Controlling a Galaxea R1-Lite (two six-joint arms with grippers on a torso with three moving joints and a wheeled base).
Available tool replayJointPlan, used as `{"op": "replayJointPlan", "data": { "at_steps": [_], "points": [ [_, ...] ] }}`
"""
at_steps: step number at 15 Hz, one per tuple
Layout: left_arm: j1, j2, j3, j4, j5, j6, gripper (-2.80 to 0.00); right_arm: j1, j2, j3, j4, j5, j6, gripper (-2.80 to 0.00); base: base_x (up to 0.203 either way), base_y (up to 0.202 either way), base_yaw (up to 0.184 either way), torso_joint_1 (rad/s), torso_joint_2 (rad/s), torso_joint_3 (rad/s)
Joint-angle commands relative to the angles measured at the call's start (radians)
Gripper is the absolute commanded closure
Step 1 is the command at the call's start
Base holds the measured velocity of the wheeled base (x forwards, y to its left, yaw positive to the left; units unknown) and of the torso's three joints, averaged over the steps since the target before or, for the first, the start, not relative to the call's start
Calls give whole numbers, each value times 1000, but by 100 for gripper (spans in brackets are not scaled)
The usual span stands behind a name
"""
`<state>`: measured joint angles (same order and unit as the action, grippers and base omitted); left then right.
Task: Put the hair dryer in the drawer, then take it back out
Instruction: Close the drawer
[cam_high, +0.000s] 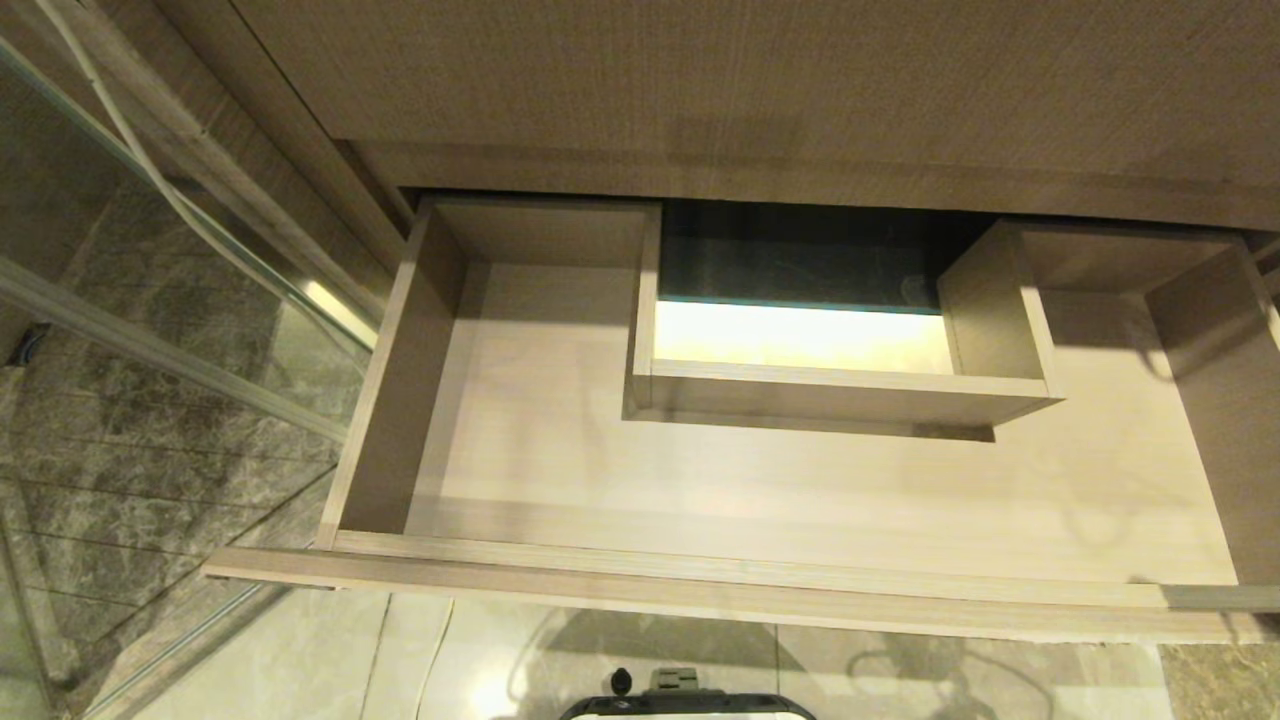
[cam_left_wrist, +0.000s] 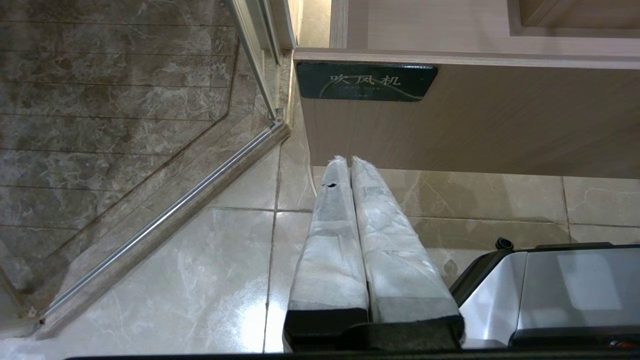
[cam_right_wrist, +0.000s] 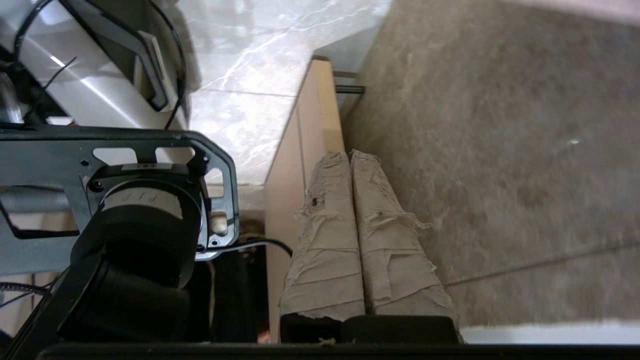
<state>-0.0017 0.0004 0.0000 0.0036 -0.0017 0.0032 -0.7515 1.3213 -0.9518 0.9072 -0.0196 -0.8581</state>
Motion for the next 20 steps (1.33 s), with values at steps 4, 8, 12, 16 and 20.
{"op": "replayJointPlan", "data": {
  "at_steps": [4, 8, 12, 16, 20],
  "points": [
    [0, 0, 2, -1, 2, 0, 0, 0, 242, -119, 8, 1, -8, 0, 0, 0, 0, 0, 0, 0],
    [0, 0, 2, -1, 1, -1, 0, 0, 321, -174, -6, 2, -4, 0, 0, 0, 0, 0, 0, 0],
    [0, 0, 0, -1, 0, 0, 0, 0, 363, -218, -30, 13, -4, 0, 0, 0, 0, 0, 0, 0],
    [0, 0, 2, -1, 0, 0, 0, 0, 352, -225, -201, 168, -8, 0, 0, 0, 0, 0, 0, 0],
    [0, 0, 2, -1, 0, 0, 0, 0, 318, -269, -447, 440, -5, 0, 0, 0, 0, 0, 0, 0]
  ]
}}
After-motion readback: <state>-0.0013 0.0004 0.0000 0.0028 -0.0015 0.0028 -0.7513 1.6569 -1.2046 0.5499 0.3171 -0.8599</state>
